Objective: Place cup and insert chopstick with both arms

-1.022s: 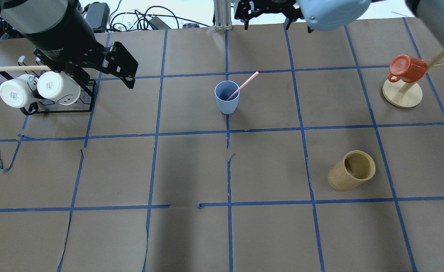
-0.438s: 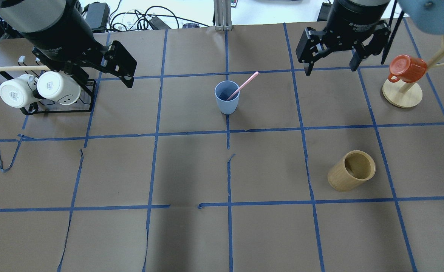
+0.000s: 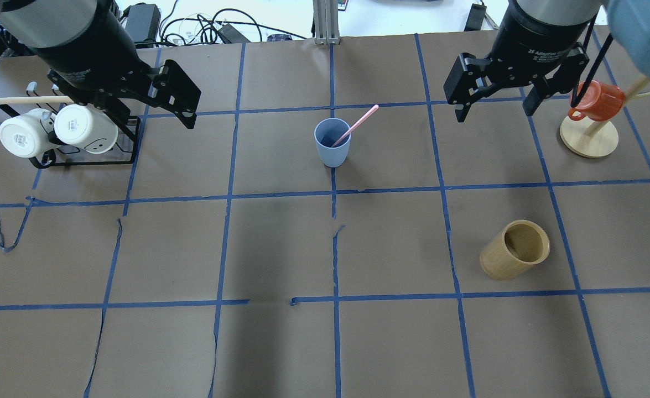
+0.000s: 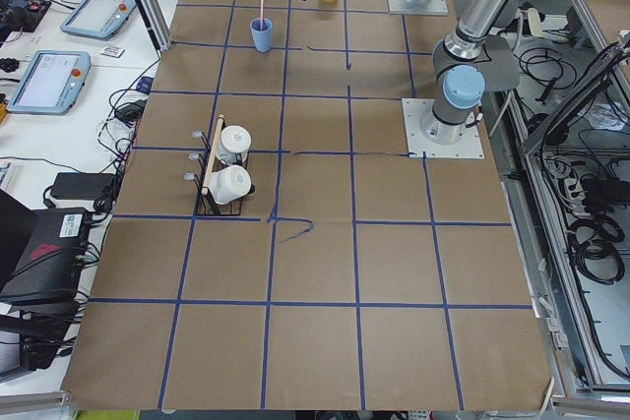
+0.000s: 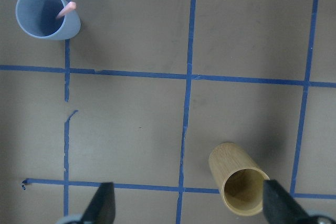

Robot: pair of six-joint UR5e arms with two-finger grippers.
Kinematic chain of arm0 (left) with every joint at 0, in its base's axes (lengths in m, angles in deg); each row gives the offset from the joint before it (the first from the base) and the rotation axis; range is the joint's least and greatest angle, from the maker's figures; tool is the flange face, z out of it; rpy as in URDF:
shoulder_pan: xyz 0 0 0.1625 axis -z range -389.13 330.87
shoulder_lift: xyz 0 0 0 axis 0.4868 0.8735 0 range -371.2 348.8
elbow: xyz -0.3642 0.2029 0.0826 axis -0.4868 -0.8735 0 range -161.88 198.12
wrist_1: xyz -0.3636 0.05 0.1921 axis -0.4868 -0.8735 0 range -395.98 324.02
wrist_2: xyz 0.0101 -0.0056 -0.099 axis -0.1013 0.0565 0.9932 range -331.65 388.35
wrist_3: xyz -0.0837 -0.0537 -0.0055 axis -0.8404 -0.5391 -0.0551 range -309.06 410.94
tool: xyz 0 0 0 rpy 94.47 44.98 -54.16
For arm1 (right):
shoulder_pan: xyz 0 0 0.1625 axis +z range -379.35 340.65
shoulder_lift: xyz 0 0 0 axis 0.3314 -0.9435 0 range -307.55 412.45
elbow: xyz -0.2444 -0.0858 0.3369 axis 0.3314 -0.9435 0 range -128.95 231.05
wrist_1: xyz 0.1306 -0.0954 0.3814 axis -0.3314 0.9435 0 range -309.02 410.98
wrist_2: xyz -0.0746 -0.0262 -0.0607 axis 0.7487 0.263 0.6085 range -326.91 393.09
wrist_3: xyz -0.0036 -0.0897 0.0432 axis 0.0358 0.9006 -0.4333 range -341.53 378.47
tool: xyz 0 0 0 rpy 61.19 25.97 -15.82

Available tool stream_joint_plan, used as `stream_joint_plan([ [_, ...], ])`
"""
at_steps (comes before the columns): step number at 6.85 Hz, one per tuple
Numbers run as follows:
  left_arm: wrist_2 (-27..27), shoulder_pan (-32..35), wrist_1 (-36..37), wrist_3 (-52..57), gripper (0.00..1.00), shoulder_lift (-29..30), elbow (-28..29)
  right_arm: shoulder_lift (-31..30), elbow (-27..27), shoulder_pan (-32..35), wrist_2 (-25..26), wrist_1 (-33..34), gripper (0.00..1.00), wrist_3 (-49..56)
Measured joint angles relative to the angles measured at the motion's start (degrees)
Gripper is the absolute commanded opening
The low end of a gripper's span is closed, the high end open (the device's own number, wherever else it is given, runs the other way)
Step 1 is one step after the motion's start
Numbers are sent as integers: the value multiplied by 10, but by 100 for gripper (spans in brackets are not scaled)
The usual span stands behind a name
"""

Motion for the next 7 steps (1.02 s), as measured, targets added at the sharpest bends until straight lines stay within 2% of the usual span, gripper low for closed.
stream_joint_plan([
  [3,0,0,0,0,100,0,0,1,2,-7,-4,22,100,44],
  [7,0,2,0,0,100,0,0,0,2,-15,-11,22,100,51],
])
